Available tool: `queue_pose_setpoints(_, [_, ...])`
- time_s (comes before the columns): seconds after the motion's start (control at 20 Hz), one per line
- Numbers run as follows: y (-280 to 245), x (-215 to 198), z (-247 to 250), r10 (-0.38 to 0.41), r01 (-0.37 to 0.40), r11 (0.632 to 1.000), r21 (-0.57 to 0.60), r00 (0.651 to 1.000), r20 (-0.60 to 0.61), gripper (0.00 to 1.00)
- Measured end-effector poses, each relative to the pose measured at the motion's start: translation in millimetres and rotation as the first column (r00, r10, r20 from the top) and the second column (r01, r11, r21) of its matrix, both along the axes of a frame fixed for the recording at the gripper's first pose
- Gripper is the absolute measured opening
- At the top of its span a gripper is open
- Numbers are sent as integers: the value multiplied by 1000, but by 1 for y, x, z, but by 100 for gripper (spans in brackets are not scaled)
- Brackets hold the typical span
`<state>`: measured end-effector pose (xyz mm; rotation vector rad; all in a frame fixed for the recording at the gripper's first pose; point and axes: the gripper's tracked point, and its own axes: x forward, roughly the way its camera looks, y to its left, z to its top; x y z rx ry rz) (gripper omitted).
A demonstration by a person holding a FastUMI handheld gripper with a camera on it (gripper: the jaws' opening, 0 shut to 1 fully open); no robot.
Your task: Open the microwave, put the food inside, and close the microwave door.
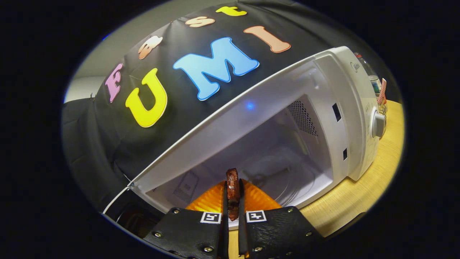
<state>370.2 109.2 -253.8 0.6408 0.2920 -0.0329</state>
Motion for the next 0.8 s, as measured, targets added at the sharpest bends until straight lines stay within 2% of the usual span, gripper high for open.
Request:
queue_pose_setpoints(0.3, [2, 12, -14, -4, 4, 1000, -15, 1000, 16, 11])
queue_pose_setpoints(0.35, [0, 14, -16, -6, 7, 1000, -18, 1000, 16, 14])
queue_pose_setpoints(0.5, [-3, 13, -23, -6, 6, 1000, -27, 1000, 1, 15])
queue_pose_setpoints(0.7, [-9, 14, -30, -17, 16, 999, -52, 1000, -21, 22])
queue_pose_setpoints(0.8, [-20, 13, -38, -39, 34, 995, -95, 998, -53, 30])
